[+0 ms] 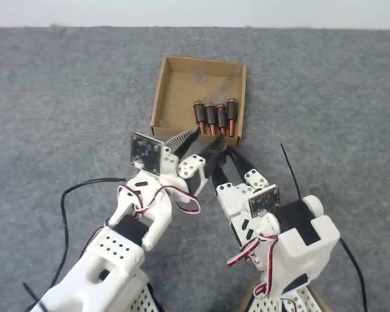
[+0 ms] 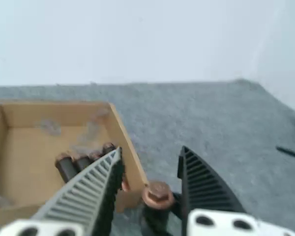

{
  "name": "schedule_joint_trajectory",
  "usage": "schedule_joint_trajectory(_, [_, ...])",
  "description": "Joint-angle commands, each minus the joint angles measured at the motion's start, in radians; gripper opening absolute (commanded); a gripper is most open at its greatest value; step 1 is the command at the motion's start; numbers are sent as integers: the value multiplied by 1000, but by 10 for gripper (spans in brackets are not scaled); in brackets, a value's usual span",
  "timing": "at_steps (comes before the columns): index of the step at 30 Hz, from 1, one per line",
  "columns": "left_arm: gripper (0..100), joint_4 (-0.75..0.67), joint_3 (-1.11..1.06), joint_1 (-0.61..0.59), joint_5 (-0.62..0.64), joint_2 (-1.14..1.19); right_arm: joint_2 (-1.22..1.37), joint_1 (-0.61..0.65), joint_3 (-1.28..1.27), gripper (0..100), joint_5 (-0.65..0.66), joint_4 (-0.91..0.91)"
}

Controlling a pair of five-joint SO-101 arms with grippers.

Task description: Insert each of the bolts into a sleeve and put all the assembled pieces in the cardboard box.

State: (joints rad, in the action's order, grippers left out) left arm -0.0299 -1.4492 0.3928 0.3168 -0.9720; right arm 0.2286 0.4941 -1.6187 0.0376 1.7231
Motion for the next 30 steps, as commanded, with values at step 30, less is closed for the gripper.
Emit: schedule_joint_trajectory(30, [176, 1146, 570, -399, 9, -155, -8, -47, 21, 6, 8, 21])
